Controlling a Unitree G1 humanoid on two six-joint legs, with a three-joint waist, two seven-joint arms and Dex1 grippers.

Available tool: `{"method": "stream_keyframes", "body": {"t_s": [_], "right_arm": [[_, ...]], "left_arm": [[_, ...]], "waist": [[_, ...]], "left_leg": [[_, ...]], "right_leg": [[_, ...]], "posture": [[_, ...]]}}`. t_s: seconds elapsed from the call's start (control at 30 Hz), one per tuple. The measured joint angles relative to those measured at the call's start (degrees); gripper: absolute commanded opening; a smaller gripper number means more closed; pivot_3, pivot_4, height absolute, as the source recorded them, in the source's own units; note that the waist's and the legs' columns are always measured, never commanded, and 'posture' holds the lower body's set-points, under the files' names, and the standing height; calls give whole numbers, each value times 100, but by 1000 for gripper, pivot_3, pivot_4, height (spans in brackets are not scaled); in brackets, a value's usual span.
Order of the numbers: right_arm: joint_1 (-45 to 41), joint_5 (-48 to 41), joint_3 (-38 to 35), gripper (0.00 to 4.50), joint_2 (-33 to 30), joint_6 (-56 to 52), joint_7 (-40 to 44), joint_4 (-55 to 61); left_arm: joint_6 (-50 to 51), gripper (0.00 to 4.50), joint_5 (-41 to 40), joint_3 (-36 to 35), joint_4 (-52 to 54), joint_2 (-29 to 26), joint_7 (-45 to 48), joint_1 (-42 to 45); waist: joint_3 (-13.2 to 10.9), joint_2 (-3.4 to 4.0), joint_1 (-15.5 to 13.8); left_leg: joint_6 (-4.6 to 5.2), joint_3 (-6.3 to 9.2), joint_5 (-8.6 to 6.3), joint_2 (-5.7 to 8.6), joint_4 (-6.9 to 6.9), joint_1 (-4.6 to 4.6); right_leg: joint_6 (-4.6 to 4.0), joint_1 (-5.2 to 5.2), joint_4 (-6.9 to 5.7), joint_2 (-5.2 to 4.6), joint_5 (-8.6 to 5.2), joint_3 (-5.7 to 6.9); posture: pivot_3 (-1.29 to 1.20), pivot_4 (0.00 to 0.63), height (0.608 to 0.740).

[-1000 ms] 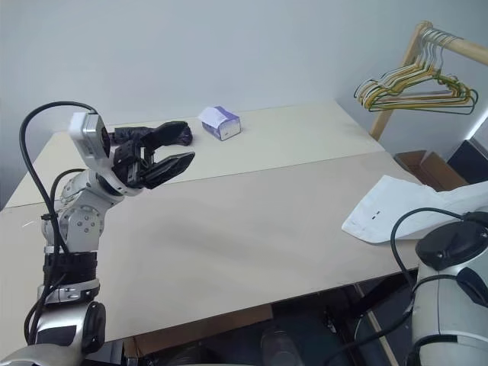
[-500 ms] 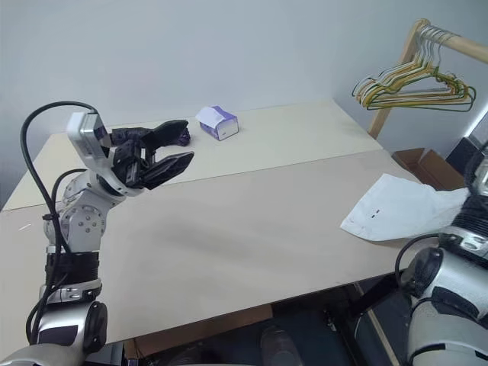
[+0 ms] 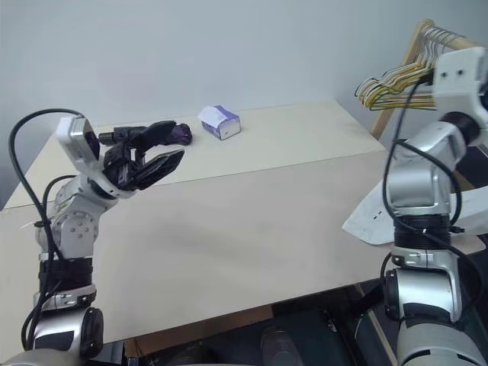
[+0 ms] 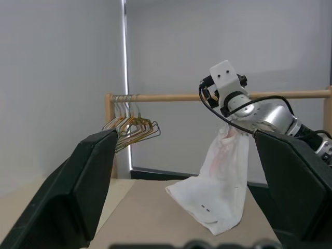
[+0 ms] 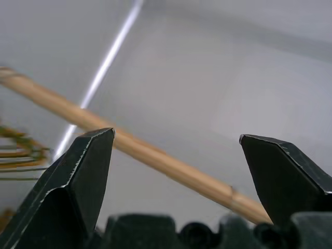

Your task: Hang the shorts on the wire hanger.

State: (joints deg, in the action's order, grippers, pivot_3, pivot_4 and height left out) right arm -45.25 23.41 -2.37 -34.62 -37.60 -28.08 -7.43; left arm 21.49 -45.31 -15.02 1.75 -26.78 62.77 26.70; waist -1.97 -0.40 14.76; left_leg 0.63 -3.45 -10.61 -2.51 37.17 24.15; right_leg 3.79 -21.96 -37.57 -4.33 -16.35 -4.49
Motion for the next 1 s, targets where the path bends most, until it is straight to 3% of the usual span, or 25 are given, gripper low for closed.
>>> {"method": "stream_keyframes", "body": {"t_s": [0.4, 0.6, 0.73, 1.0], "right_arm": [[1424, -1118, 909, 4481, -21, 852, 3914, 717], [1605, -1286, 1136, 4481, -415, 1234, 5212, 773], [2007, -1287, 1547, 4481, -471, 1433, 5825, 1006], [2122, -1090, 1714, 4481, -378, 1451, 5952, 1073]], "left_arm": [[-25, 4500, 573, -58, 327, -426, -720, -1219], [-377, 4500, 1767, 404, 503, -640, -1324, -1625], [-410, 4500, 2049, 466, 527, -640, -1572, -1631], [-410, 4500, 2130, 515, 575, -638, -1691, -1626]], "waist": [[-13, -25, -655], [-16, -44, -1130], [-16, -57, -1293], [-19, -71, -1415]], "left_leg": [[0, -3, 0, -1, -2, 2], [-2, -41, -1, -8, -4, 8], [-3, -46, -1, -11, -5, 16], [-5, -51, 0, -11, -4, 17]], "right_leg": [[-22, -3, 3, -4, 13, 11], [-38, -13, 6, -2, 13, 38], [-46, -22, 5, -3, 13, 43], [-49, -23, 6, -3, 15, 45]], "posture": [[29, 0, 740], [58, 0, 740], [72, 0, 740], [71, 0, 740]]}}
